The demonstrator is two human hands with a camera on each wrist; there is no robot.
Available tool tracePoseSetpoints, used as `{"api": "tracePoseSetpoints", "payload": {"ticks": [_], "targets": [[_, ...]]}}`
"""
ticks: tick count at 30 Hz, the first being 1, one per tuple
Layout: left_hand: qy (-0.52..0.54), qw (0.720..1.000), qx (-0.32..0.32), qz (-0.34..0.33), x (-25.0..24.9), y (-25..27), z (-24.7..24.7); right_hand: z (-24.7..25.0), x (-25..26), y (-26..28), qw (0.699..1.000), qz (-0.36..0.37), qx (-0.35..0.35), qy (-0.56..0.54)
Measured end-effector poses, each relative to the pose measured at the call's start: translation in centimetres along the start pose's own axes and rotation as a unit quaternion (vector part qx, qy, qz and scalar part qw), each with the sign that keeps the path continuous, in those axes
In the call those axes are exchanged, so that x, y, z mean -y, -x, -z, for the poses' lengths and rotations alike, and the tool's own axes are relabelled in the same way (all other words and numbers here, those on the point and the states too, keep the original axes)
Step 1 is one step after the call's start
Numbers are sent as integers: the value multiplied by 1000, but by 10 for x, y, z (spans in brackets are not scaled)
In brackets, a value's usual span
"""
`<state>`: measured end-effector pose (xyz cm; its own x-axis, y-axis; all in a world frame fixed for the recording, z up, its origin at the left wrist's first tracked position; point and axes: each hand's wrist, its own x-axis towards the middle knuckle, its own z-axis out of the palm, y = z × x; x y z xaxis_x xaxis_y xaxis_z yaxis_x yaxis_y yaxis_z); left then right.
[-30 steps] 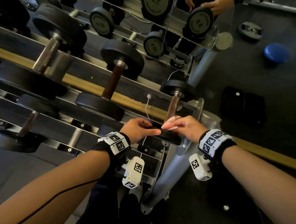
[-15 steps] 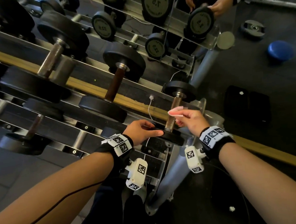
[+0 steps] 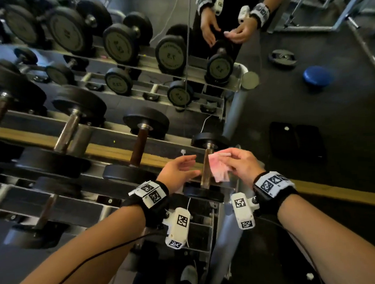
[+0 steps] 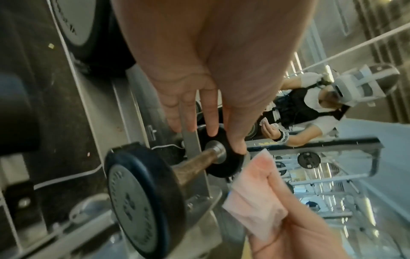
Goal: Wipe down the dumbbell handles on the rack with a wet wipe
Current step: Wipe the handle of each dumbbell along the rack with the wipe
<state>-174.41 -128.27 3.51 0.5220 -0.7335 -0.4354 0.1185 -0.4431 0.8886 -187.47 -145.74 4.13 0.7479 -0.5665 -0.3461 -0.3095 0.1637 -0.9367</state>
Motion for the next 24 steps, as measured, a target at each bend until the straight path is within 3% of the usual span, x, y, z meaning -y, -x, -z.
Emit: {"api": "tracePoseSetpoints", "payload": {"ticks": [5, 10, 16, 21, 24], "targets": [[198, 977, 50, 60, -13, -3, -13, -16, 5, 7, 996, -22, -60, -57], [226, 961, 116, 106, -13, -11, -10, -36, 4, 13, 992, -21, -106, -72], [247, 953, 105, 144, -10, -31, 4, -54, -6, 18, 980, -44, -192, -38], [176, 969, 40, 167, 0, -63, 22, -56, -24, 22, 964, -59, -254, -55], [188, 961, 19, 203, 9, -79, 30, -55, -43, 33, 957, -64, -284, 5]]}}
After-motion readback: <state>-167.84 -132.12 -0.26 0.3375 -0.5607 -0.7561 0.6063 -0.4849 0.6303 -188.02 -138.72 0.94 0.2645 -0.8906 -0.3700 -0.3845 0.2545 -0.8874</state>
